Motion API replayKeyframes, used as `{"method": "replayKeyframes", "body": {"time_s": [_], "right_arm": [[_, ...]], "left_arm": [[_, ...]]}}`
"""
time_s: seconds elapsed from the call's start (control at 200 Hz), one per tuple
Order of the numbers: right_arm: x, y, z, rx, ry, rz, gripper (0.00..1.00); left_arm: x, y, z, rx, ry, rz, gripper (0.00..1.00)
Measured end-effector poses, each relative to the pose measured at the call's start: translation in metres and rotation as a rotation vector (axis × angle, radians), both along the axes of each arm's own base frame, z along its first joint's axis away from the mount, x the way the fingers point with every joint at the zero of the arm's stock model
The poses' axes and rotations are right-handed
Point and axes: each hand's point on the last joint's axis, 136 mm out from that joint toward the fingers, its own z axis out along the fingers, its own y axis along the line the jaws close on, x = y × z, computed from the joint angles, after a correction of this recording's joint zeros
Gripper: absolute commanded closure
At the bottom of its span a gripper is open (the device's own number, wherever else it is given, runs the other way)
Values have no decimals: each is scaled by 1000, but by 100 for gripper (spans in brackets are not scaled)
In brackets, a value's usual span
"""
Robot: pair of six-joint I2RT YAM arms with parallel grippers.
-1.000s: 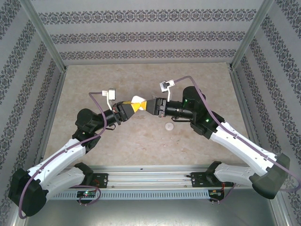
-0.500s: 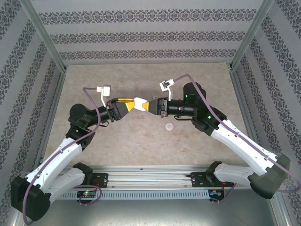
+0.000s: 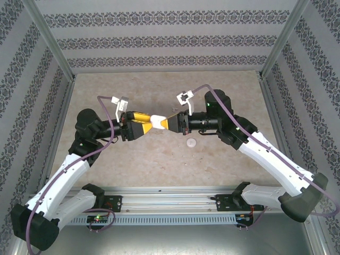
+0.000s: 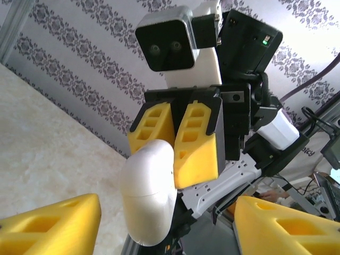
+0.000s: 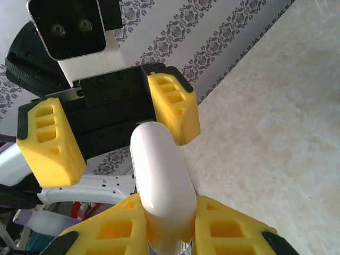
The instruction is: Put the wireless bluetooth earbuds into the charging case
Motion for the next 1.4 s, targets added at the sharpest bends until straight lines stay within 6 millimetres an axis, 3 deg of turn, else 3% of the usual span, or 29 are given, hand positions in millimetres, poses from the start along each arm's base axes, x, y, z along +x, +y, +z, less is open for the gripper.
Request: {"method": "replayKeyframes", "body": {"time_s": [0.135,0.5,0.759,0.859,0.989,1.099,1.234,1.399], "right_arm": [[0,0,-3,-8,-3,5,86],[2,3,-2,-14,-5,12,87],[6,7,-6,-25,7,17,87],[6,8,-7,-26,10,19,86],[6,7,-8,-29,10,20,81],[5,8,-5,-22,3,32,70],[4,12,-5,-19,19,50,58],[8,15,-17,-41,78,43,53]], "left_arm": [[1,-2,-5,15,17,-21,53],[8,-7,-16,28,70,-41,53],[11,-10,-22,35,102,-61,77],[10,-10,-21,36,98,-68,81],[9,-9,-22,47,88,-66,85],[4,-8,-18,42,35,-65,92],[0,-5,-16,43,-50,-48,94],[0,0,-24,72,-134,-4,95]]}}
